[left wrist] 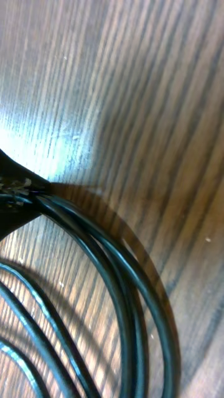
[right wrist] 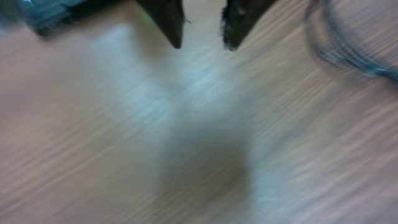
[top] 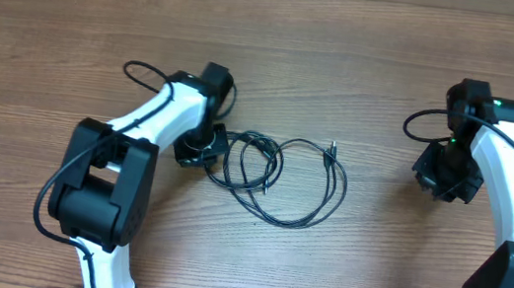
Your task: Untangle cables
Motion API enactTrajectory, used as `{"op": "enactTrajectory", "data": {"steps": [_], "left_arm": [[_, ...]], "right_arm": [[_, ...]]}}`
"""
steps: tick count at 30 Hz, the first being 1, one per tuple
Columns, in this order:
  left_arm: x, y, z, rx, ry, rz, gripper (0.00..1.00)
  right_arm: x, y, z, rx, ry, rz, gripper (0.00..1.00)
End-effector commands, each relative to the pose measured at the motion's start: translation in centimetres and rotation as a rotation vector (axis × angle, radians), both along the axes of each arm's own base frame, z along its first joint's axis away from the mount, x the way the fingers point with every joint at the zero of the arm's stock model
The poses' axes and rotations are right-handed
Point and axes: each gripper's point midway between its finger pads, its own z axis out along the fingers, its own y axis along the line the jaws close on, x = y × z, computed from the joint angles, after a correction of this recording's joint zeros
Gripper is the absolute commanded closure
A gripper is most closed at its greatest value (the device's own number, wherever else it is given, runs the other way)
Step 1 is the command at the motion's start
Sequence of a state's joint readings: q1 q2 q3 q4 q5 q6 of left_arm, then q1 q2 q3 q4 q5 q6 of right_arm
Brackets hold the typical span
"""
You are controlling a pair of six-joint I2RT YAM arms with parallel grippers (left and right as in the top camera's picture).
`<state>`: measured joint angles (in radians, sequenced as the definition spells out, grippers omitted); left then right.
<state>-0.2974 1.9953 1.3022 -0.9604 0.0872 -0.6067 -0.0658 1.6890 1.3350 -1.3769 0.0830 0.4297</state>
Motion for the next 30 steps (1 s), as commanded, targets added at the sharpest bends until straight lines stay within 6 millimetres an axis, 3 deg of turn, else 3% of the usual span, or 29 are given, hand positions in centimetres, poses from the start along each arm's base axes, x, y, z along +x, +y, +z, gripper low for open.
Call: {"op": "enactTrajectory", "data": {"steps": [1, 2, 3, 6, 9, 11, 14, 18, 24, 30], "left_arm": [[-0.4, -3.7, 0.8, -0.180, -0.014, -0.114, 0.96], [-0.3, -4.2, 0.9, -0.198, -0.023, -0.141, 0.96], [-0.2, -5.5, 1.0, -0.237, -0.047, -0.218, 0.96], [-0.6, -6.7, 1.0, -0.253, -0.057, -0.297, 0.96], [-0.9, -8.3, 1.5, -0.337, -0.074, -0.394, 0.96], [-1.0, -9.4, 1.9, -0.402, -0.085, -0.432, 0.96], [-0.8, -9.5, 1.9, -0.406, -0.092, -0.427, 0.96], [-0.8, -9.4, 1.9, -0.401, -0.090, -0.423, 0.96], [-0.8, -9.5, 1.8, -0.398, -0.096, -0.428, 0.96], [-0.9, -9.5, 1.8, -0.398, -0.090, -0.428, 0.96]], "right_arm": [[2.6, 7.2, 1.6, 0.381, -0.173, 0.330, 0.75], [2.9, 8.7, 2.1, 0.450, -0.208, 0.401, 0.73], [3.3, 11.5, 2.9, 0.559, -0.276, 0.536, 0.70], [4.1, 14.2, 3.1, 0.572, -0.322, 0.631, 0.71], [5.0, 16.1, 3.0, 0.566, -0.339, 0.583, 0.71], [5.6, 16.5, 1.9, 0.527, -0.298, 0.423, 0.62], [5.5, 16.7, 0.4, 0.514, -0.228, 0.292, 0.54], [4.5, 17.1, -2.0, 0.511, -0.119, 0.236, 0.55], [3.5, 18.1, -3.5, 0.507, -0.054, 0.257, 0.55], [2.7, 16.3, -6.0, 0.396, -0.032, 0.207, 0.56]]}}
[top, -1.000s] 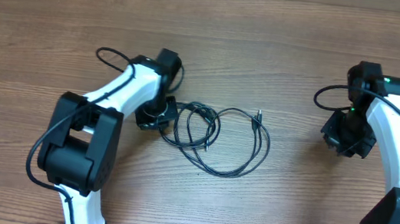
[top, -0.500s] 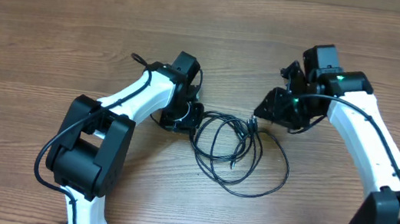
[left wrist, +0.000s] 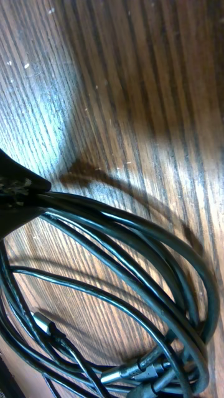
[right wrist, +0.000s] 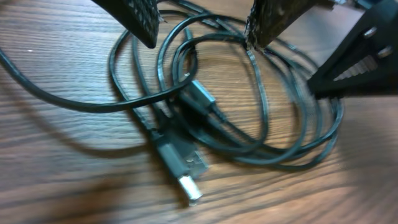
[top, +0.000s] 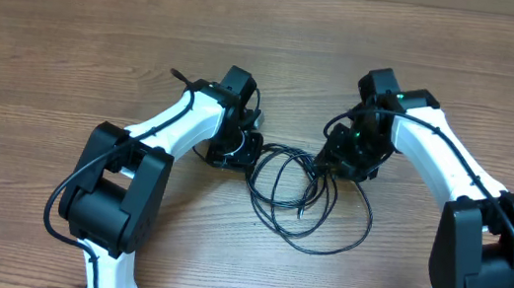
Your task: Untangle cables
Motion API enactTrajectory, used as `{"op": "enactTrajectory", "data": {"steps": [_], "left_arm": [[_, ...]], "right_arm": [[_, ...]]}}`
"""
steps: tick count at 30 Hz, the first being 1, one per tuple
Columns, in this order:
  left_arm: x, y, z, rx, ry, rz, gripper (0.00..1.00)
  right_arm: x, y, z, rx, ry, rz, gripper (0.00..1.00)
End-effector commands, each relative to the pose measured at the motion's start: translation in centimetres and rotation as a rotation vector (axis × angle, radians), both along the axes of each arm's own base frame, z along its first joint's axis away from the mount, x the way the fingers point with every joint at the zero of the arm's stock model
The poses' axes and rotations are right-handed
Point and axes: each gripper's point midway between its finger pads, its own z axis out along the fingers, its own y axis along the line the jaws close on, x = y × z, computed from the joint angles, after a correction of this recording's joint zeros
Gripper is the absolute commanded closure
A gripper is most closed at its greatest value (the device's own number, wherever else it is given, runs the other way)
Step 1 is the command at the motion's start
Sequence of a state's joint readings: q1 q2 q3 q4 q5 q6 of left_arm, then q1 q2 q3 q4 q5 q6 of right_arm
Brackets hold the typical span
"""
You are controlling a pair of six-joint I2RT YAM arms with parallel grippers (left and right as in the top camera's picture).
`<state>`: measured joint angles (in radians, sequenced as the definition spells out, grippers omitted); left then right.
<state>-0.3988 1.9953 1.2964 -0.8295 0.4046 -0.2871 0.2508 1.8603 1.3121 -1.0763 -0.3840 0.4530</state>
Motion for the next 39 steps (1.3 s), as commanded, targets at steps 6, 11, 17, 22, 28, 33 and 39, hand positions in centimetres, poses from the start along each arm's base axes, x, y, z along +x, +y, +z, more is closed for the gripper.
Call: {"op": "enactTrajectory", "data": {"steps": [6, 11, 17, 22, 28, 33, 39], "left_arm": [[-0.4, -0.3, 0.7, -0.026, -0.005, -0.021, 0.96], [-0.5, -0.3, 0.7, -0.024, 0.001, -0.023, 0.96], [-0.7, -0.5, 0.7, -0.023, 0.002, -0.030, 0.96], [-0.8, -0.9, 0.7, -0.026, -0.005, -0.041, 0.96], [-0.8, -0.9, 0.7, -0.026, -0.005, -0.041, 0.96], [-0.8, -0.9, 0.7, -0.025, -0.004, -0.042, 0.96], [-0.8, -0.9, 0.7, -0.024, -0.004, -0.042, 0.96]], "right_arm": [[-0.1, -1.5, -4.4, -0.068, -0.031, -0.107, 0.73], [1.3, -1.1, -5.0, -0.048, -0.073, -0.193, 0.73], [2.6, -0.8, -4.8, -0.029, -0.114, -0.228, 0.78], [2.3, -0.8, -4.8, -0.033, -0.102, -0.225, 0.96], [1.7, -0.7, -4.7, -0.023, -0.074, -0.221, 0.96], [3.7, -0.1, -1.8, 0.110, -0.121, -0.194, 0.96], [7.4, -2.4, 4.7, 0.200, -0.241, -0.248, 0.96]]}}
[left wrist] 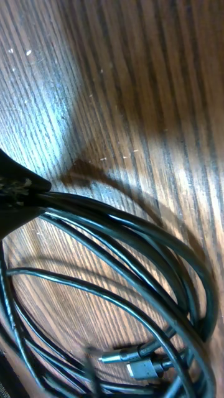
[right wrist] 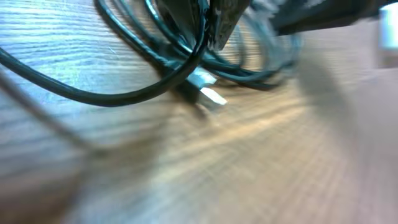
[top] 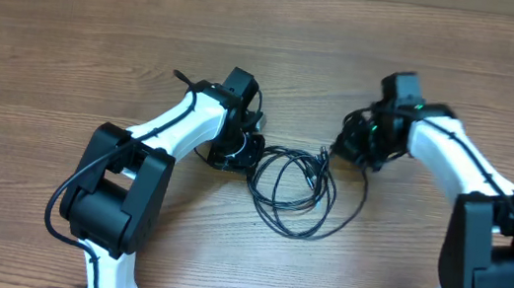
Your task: Untangle cables
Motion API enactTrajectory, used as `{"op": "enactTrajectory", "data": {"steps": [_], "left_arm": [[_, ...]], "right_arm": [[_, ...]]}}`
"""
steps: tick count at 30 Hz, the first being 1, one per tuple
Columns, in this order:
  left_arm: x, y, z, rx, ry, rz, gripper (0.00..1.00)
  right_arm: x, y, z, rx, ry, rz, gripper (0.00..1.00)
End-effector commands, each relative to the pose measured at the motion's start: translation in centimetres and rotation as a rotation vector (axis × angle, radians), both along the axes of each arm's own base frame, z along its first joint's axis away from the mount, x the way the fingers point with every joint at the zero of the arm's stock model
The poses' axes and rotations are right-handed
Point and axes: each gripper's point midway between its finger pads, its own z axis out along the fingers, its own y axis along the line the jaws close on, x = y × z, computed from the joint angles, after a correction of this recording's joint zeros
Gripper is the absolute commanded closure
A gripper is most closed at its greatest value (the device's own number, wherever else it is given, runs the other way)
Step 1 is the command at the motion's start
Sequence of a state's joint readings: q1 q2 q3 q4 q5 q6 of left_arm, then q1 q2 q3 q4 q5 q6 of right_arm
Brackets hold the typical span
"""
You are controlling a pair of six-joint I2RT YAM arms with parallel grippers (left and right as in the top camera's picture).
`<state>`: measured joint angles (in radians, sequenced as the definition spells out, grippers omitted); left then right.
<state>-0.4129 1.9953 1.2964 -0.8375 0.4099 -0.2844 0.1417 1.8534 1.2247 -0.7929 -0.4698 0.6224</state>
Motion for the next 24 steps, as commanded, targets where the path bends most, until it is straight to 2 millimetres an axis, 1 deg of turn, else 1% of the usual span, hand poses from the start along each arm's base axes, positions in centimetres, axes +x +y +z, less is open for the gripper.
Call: {"op": "enactTrajectory", "data": {"steps": [1, 3, 4, 6, 7, 8, 10, 11, 12, 13, 14, 16, 17, 19, 20, 24], "left_arm": [[-0.3, -0.4, 0.7, -0.023, -0.012, -0.025, 0.96], [-0.3, -0.4, 0.7, -0.023, -0.013, -0.025, 0.96], [-0.3, -0.4, 0.6, -0.020, -0.014, -0.025, 0.96], [-0.2, -0.3, 0.6, -0.013, -0.017, -0.024, 0.96], [-0.2, -0.3, 0.6, -0.013, -0.017, -0.024, 0.96], [-0.2, -0.3, 0.6, -0.013, -0.017, -0.024, 0.96], [-0.2, -0.3, 0.6, -0.013, -0.017, -0.024, 0.96], [-0.2, -0.3, 0.6, -0.014, -0.017, -0.024, 0.96], [-0.2, -0.3, 0.6, -0.013, -0.016, -0.021, 0.96], [-0.3, -0.4, 0.6, -0.019, -0.014, -0.022, 0.96], [-0.3, -0.5, 0.7, -0.025, -0.012, -0.023, 0.96], [-0.2, -0.8, 1.2, -0.055, -0.009, -0.019, 0.96], [0.0, -1.0, 1.9, -0.088, -0.012, -0.017, 0.96], [1.0, -1.3, 3.7, -0.156, -0.039, -0.009, 0.96], [1.6, -1.2, 4.6, -0.177, -0.059, 0.002, 0.96], [4.2, 0.2, 9.4, -0.227, -0.177, 0.051, 0.96]], "right_arm": [[2.9, -1.3, 6.3, 0.057, -0.167, -0.004, 0.96], [3.2, -2.4, 7.5, 0.048, -0.195, -0.029, 0.96], [3.1, -3.4, 8.0, 0.034, -0.203, -0.052, 0.96], [2.8, -5.3, 8.4, -0.005, -0.198, -0.097, 0.96], [2.3, -6.9, 8.5, -0.048, -0.182, -0.132, 0.96], [2.0, -7.8, 8.4, -0.079, -0.169, -0.153, 0.96], [0.3, -11.4, 7.4, -0.211, -0.095, -0.221, 0.96], [-0.3, -12.5, 7.1, -0.255, -0.065, -0.239, 0.96], [-1.6, -14.2, 6.5, -0.326, -0.013, -0.262, 0.96], [-2.8, -15.5, 6.1, -0.388, 0.037, -0.276, 0.92], [-3.5, -16.2, 6.0, -0.423, 0.066, -0.282, 0.82], [-4.6, -16.9, 5.8, -0.461, 0.107, -0.282, 0.58], [-5.1, -17.0, 5.8, -0.471, 0.123, -0.267, 0.51], [-5.5, -16.9, 5.8, -0.472, 0.129, -0.219, 0.47], [-5.7, -16.8, 5.8, -0.469, 0.132, -0.196, 0.47], [-6.3, -16.0, 5.8, -0.435, 0.139, -0.128, 0.45]]}}
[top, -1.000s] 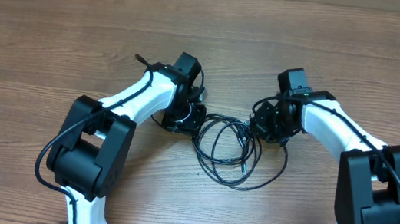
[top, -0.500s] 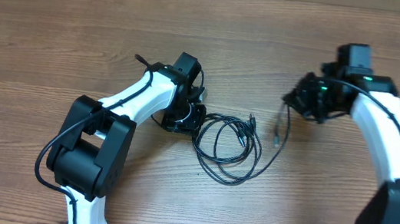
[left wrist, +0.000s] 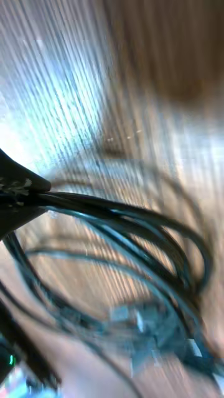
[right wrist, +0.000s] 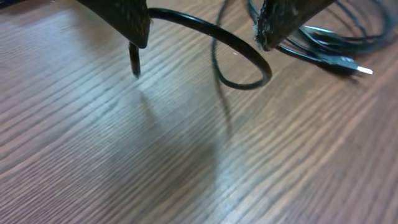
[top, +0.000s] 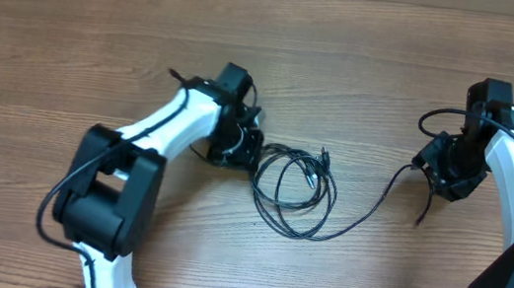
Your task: Untangle cables
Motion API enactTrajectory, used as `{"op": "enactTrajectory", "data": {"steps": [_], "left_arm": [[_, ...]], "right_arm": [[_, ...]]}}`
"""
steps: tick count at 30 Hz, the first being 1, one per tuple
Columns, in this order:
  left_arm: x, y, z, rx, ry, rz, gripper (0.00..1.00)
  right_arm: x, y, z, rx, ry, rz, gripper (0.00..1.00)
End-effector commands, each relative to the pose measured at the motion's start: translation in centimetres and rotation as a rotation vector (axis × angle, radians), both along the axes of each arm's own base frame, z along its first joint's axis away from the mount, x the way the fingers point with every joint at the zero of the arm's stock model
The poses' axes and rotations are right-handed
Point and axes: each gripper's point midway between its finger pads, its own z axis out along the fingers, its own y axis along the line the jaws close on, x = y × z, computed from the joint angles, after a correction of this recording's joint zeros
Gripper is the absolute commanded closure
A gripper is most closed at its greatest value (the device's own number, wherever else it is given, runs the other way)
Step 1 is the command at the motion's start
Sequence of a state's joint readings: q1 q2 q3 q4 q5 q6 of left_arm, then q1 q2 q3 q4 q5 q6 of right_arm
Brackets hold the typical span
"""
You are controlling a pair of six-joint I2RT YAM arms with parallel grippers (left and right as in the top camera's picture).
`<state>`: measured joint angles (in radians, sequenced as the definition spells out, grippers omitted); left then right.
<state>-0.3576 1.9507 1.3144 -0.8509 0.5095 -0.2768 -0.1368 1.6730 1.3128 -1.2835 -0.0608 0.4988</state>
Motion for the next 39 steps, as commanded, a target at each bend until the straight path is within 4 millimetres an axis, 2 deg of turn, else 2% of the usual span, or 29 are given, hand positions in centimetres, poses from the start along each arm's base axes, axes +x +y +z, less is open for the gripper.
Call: {"op": "enactTrajectory", "data": {"steps": [1, 3, 6, 10, 13, 16, 22, 28, 32, 36, 37, 38, 39], "left_arm": [[3.3, 0.5, 7.6, -0.114, -0.190, 0.027, 0.96], [3.9, 2.0, 9.4, -0.083, -0.244, 0.059, 0.96], [4.0, 4.0, 10.5, -0.018, -0.282, 0.096, 0.96], [3.3, 4.7, 11.0, -0.001, -0.271, 0.107, 0.96], [2.7, 4.2, 10.9, -0.016, -0.249, 0.091, 0.96], [2.5, 2.8, 11.6, -0.079, -0.269, 0.032, 0.96], [2.7, 1.7, 12.6, -0.140, -0.301, -0.007, 0.96], [4.1, 1.3, 17.6, -0.180, -0.428, 0.002, 0.96], [5.4, 1.9, 19.0, -0.155, -0.430, 0.135, 0.96], [7.8, 0.7, 21.3, -0.246, -0.534, 0.165, 0.96], [8.6, 0.3, 22.1, -0.271, -0.570, 0.179, 0.93], [9.1, 0.2, 22.5, -0.273, -0.597, 0.184, 0.83], [9.5, 0.2, 22.5, -0.262, -0.616, 0.189, 0.80]], "right_arm": [[0.1, 0.1, 0.8, -0.001, -0.024, 0.087, 0.43], [-0.1, 0.7, 0.9, 0.032, -0.022, 0.126, 0.37], [-0.4, 1.6, 1.0, 0.085, -0.022, 0.192, 0.32], [-0.9, 2.5, 1.2, 0.143, -0.023, 0.270, 0.26], [-0.9, 3.7, 1.5, 0.213, -0.044, 0.323, 0.22], [-0.7, 5.0, 1.9, 0.286, -0.085, 0.392, 0.22], [-0.7, 4.9, 1.9, 0.284, -0.084, 0.395, 0.23], [-0.6, 5.6, 2.1, 0.312, -0.101, 0.428, 0.23], [-0.6, 6.3, 2.2, 0.324, -0.110, 0.462, 0.23], [-0.5, 6.5, 2.2, 0.322, -0.115, 0.470, 0.24], [-0.5, 6.5, 2.2, 0.323, -0.112, 0.470, 0.25], [-0.6, 6.5, 2.2, 0.324, -0.109, 0.469, 0.25], [-0.7, 6.5, 2.2, 0.325, -0.107, 0.469, 0.26]]}}
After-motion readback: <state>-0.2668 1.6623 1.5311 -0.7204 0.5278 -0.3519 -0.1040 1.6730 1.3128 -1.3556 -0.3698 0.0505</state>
